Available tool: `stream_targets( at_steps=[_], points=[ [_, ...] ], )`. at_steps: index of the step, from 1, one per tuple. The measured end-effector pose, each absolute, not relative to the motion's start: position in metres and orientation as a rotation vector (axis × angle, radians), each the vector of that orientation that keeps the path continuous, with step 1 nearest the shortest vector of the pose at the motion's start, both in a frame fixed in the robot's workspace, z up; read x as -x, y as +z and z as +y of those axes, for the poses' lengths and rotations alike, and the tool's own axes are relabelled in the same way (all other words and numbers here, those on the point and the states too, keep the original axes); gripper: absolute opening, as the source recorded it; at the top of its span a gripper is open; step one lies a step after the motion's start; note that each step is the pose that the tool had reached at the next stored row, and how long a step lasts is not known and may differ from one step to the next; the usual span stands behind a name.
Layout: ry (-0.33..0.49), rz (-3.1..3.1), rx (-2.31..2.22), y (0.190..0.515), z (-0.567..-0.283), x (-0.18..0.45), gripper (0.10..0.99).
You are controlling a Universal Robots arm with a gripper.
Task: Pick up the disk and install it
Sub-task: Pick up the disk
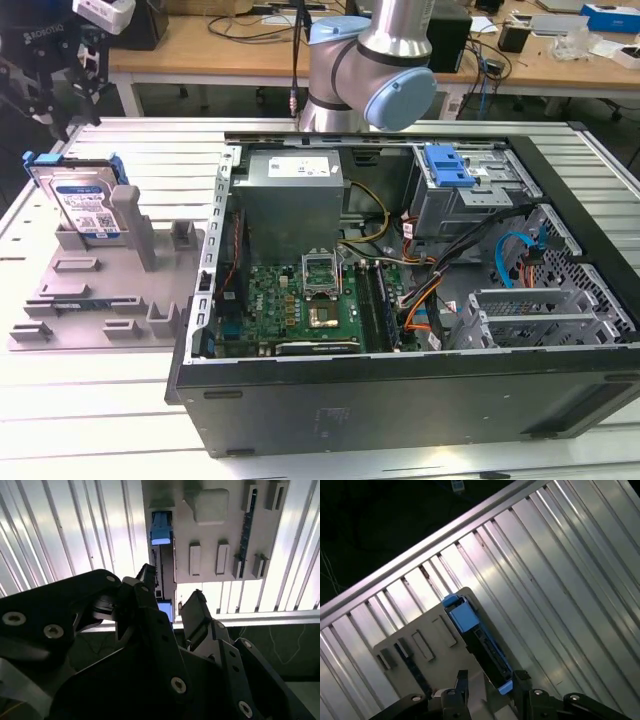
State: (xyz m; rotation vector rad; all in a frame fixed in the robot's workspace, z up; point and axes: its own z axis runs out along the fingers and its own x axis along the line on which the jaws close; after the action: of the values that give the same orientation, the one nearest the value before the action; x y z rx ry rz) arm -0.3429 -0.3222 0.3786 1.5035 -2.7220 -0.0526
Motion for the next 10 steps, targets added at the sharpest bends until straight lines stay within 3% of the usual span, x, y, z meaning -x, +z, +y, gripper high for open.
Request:
stream_targets(
  at_steps=[10],
  points=[
    [-0.038,-2.486,-1.857,0.3785,-0.322,0.3429,0.482]
  ],
)
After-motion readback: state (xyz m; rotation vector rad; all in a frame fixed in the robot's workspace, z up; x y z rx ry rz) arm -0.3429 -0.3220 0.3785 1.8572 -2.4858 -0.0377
